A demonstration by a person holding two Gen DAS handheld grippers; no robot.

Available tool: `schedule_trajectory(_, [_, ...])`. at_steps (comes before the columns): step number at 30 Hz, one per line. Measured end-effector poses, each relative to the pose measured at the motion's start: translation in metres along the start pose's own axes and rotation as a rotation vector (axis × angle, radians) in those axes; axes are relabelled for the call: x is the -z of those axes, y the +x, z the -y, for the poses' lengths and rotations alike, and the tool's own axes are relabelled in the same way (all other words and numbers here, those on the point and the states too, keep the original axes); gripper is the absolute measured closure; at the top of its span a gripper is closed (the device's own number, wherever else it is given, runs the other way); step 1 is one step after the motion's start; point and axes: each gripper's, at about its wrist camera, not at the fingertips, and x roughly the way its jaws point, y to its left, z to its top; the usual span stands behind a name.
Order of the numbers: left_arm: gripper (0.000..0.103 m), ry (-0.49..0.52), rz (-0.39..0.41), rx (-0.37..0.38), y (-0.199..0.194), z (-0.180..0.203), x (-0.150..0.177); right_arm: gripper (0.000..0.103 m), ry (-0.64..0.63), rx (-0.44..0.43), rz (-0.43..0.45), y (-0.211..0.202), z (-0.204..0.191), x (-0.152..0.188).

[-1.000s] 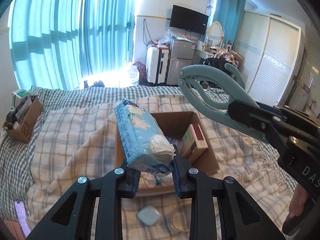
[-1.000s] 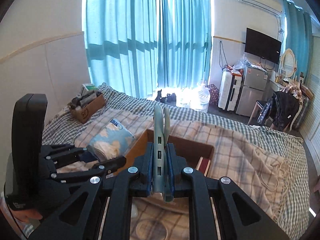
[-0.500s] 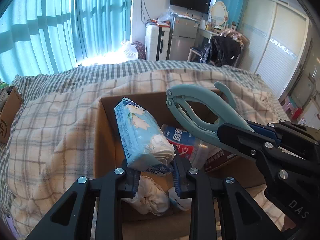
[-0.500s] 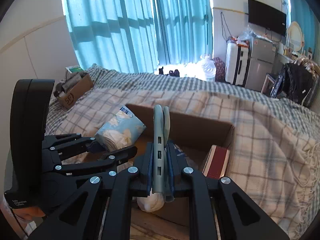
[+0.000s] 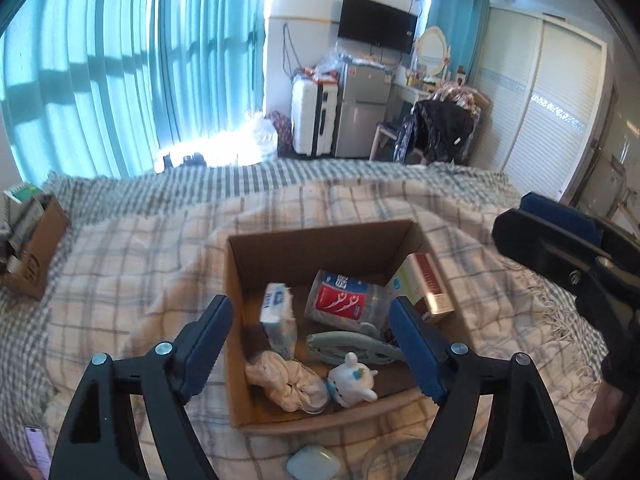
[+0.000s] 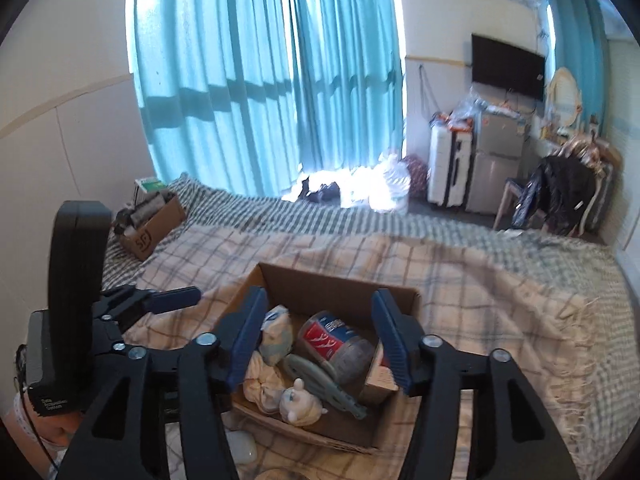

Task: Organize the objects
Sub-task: 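Drop the tissue pack and clip into the cardboard box from both tools, then move both tools toward the white case and tape roll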

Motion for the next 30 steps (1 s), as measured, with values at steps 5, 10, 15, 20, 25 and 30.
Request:
schedule_trajectory(5, [0.000, -0.011, 0.084, -0.032, -0.063, 0.001, -0.001, 0.024, -0.001, 0.004, 0.048, -0.062, -0.010, -0.012])
schedule_trajectory(10, [0.000, -0.032, 0.150, -0.087, -0.122, -0.006, 0.009, 0.010, -0.045, 0.069, 0.077, -0.114, -0.024, -0.009])
schedule_trajectory(15, [0.000, -0.051, 0.195, -0.113, -0.152, -0.010, 0.030, 0.000, -0.052, 0.074, 0.084, -0.143, -0.031, 0.007])
schedule_trajectory(20, [0.000, -0.073, 0.196, -0.124, -0.159, -0.011, 0.057, 0.000, -0.068, 0.091, 0.059, -0.146, -0.033, 0.030])
schedule_trajectory(25, [0.000, -0.101, 0.159, -0.131, -0.141, -0.016, 0.084, 0.000, -0.022, 0.077, 0.014, -0.126, -0.025, 0.053])
schedule_trajectory(30, [0.000, -0.108, 0.069, -0.140, -0.101, -0.028, 0.108, 0.000, -0.014, 0.093, -0.060, -0.080, -0.021, 0.079])
